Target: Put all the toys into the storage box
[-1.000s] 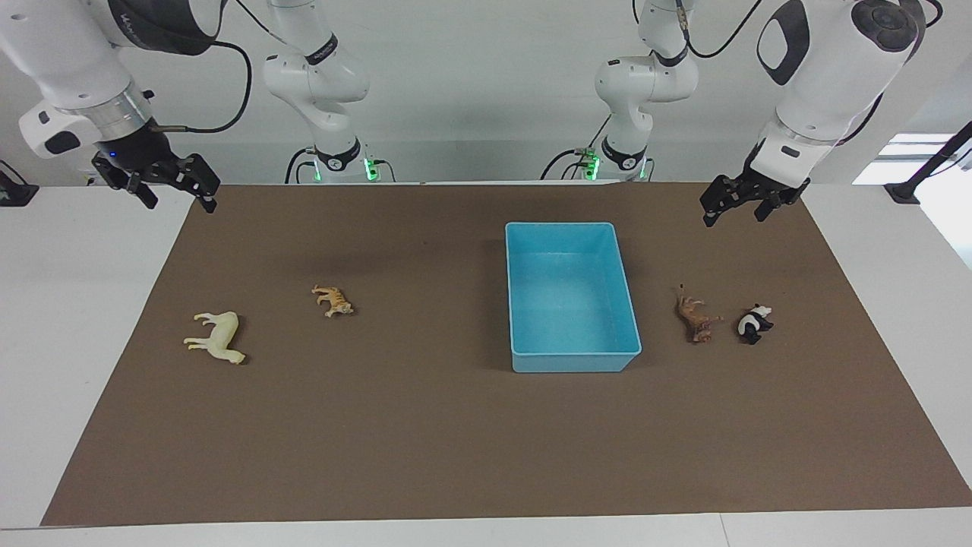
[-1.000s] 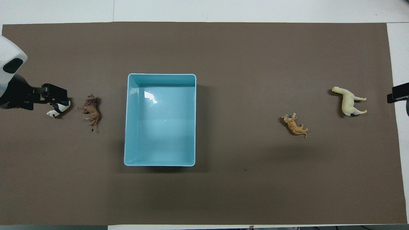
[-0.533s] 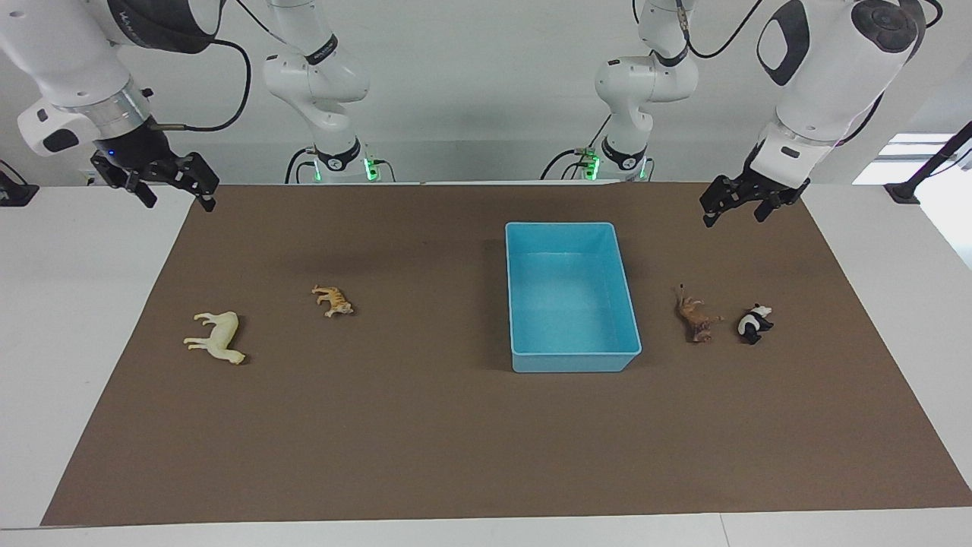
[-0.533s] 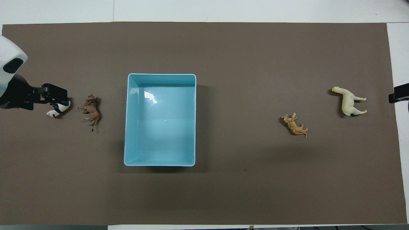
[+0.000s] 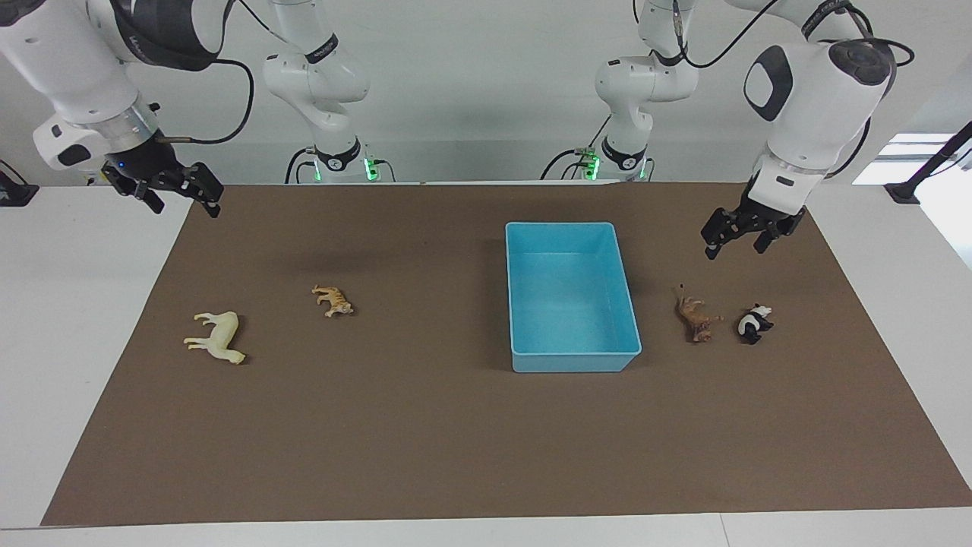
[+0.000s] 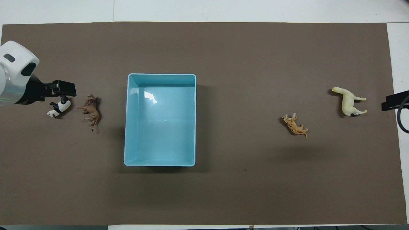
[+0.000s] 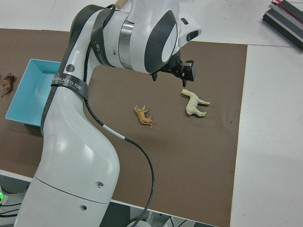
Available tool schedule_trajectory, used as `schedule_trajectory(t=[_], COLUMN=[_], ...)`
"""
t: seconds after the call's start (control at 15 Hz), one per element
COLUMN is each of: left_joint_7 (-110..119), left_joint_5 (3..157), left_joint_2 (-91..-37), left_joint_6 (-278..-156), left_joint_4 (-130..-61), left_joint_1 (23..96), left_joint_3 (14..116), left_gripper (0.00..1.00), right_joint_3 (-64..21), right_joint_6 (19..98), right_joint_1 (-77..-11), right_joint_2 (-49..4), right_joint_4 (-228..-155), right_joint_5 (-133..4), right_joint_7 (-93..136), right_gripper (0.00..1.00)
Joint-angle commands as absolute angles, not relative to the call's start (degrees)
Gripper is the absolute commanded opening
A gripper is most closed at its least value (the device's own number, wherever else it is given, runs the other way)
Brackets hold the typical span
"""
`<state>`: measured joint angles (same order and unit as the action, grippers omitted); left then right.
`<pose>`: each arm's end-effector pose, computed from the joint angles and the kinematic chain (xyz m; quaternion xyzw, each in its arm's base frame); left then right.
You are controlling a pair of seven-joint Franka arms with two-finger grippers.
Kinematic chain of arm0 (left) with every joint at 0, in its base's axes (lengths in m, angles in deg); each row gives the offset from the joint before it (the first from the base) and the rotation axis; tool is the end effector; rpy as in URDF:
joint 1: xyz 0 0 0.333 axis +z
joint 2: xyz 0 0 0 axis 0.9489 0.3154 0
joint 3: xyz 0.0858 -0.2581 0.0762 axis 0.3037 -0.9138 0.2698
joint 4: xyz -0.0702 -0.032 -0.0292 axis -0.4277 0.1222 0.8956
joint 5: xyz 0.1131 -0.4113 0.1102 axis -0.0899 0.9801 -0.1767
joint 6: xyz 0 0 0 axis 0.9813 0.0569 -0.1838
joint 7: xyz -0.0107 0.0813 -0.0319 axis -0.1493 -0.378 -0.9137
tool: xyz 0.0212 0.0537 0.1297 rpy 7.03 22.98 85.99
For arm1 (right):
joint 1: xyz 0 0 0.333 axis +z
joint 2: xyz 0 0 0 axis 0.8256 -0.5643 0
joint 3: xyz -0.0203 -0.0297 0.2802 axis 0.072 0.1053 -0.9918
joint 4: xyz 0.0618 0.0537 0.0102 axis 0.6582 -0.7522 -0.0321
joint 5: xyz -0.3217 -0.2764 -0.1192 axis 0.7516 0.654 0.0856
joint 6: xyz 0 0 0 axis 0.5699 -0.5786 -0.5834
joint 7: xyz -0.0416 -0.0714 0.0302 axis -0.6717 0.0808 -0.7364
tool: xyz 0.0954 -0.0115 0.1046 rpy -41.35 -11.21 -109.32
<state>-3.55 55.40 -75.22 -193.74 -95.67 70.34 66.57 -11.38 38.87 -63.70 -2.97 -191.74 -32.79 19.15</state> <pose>0.6166 -0.0351 0.4245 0.9978 0.0377 0.0542 0.0101 0.5732 -0.1172 0.4857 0.9987 -0.0490 -0.0159 0.0061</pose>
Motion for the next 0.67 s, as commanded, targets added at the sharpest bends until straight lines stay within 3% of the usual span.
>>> schedule_trajectory(t=[0.0, 0.27, 0.6], left_joint_7=[-4.1, -4.0, -4.1], left_joint_5=[55.1, 55.1, 55.1], left_joint_2=[-72.1, -68.1, -61.1], left_joint_6=[-204.6, -223.2, -230.8], left_joint_4=[-102.1, -112.8, -112.9], left_joint_1=[71.6, 72.7, 73.2], left_joint_3=[66.5, 66.5, 66.5], left_gripper=[1.00, 1.00, 1.00], right_joint_3=[-11.7, -11.7, -11.7], right_joint_6=[50.0, 64.1, 81.3], right_joint_1=[-68.4, -72.3, -71.6], right_joint_2=[-0.2, -6.3, -13.1], right_joint_4=[-204.3, -210.2, -213.2], right_joint_5=[-32.3, -32.3, -32.2], right_joint_7=[25.3, 28.8, 39.9], right_gripper=[1.00, 1.00, 1.00])
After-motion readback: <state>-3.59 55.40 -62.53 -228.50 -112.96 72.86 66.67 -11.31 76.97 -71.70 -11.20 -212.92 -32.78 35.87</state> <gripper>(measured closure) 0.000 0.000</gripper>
